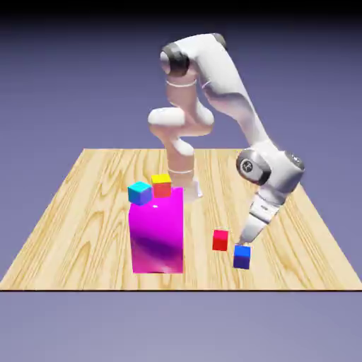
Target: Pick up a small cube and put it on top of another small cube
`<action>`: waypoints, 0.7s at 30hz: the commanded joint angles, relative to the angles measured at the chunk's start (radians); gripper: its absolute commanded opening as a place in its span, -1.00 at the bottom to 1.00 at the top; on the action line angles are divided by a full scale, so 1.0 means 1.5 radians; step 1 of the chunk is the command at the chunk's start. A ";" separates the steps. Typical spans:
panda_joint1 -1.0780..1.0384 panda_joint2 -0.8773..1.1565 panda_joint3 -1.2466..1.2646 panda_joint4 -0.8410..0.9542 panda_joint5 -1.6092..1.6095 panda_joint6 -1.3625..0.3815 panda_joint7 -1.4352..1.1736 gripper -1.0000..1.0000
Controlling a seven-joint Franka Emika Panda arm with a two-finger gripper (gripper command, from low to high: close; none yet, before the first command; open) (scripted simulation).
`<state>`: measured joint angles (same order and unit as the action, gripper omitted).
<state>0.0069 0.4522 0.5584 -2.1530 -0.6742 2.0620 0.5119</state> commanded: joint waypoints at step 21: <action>-0.066 -0.146 -0.148 0.112 0.073 -0.259 -0.014 -1.00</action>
<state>-0.0914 0.2328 0.3361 -1.9846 -0.5626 1.6739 0.4905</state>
